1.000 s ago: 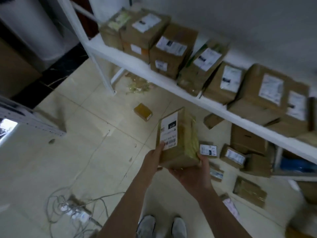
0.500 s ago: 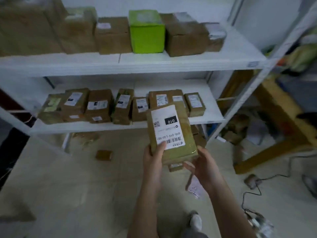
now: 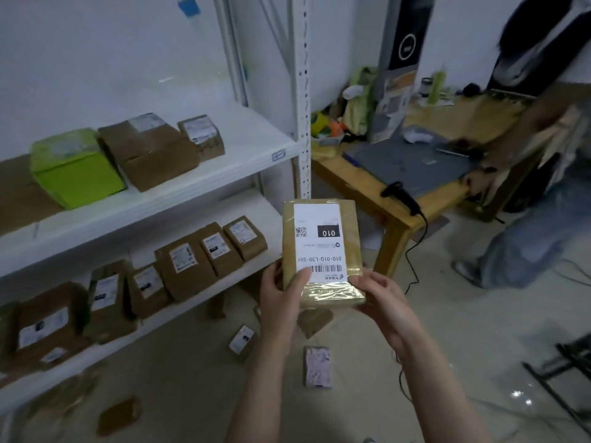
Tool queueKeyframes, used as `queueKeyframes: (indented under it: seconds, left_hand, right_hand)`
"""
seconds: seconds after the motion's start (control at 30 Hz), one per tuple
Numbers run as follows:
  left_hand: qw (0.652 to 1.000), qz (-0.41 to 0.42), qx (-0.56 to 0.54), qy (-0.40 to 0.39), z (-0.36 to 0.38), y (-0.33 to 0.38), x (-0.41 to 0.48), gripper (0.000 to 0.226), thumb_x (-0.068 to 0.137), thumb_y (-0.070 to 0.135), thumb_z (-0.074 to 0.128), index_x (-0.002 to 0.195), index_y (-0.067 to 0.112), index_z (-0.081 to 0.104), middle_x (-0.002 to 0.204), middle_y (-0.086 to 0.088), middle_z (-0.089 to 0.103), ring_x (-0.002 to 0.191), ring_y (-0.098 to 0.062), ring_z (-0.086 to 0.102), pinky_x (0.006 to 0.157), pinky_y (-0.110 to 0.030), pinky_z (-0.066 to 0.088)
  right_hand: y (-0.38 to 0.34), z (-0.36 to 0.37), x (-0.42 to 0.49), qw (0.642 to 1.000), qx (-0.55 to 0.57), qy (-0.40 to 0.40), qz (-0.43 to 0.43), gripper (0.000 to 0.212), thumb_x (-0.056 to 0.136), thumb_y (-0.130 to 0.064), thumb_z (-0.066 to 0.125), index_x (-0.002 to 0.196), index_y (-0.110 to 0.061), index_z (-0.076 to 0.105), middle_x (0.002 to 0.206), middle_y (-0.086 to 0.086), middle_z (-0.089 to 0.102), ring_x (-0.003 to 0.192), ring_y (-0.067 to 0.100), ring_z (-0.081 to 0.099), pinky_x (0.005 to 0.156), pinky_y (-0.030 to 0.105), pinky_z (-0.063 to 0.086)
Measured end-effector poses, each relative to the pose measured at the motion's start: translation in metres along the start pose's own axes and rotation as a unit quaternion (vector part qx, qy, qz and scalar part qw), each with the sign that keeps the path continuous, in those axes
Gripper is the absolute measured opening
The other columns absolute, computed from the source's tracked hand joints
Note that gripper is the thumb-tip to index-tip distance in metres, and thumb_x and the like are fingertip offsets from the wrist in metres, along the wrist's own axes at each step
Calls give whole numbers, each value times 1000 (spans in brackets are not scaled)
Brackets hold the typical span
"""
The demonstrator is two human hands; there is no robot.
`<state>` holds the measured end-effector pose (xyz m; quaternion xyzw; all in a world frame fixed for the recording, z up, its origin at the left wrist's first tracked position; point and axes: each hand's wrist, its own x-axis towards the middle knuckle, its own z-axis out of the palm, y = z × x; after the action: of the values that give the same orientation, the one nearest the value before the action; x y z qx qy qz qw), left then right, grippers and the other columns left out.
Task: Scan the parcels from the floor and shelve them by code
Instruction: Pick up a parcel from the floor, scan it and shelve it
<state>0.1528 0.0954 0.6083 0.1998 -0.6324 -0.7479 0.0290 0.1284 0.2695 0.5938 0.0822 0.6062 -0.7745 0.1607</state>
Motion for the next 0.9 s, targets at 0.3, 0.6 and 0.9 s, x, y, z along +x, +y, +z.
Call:
queueKeyframes:
  seconds: [0.3, 0.6, 0.9]
  left_hand:
    - [995, -58, -78, 16, 145, 12, 36, 75, 77, 33, 83, 137, 15, 42, 122, -6, 67, 104, -21, 68, 86, -38, 59]
    - [994, -31, -80, 61, 196, 35, 84, 60, 80, 15, 79, 131, 9, 48, 116, -16, 68, 98, -29, 71, 62, -30, 62]
    - [999, 29, 18, 16, 166, 68, 165, 66, 85, 28, 74, 140, 12, 42, 117, -9, 62, 95, -20, 66, 65, -29, 51]
  right_hand:
    - [-66, -94, 35, 993, 93, 71, -17, 49, 61, -36, 81, 101, -10, 74, 86, 0, 75, 76, 11, 66, 63, 20, 51]
    - [-95, -125, 80, 987, 153, 56, -11, 56, 67, -33, 79, 112, -4, 64, 94, 8, 76, 84, 19, 73, 93, 44, 55]
    - [-109, -131, 139, 986, 135, 93, 0, 44, 71, -41, 78, 108, -20, 68, 101, 2, 75, 82, 12, 66, 67, 25, 47]
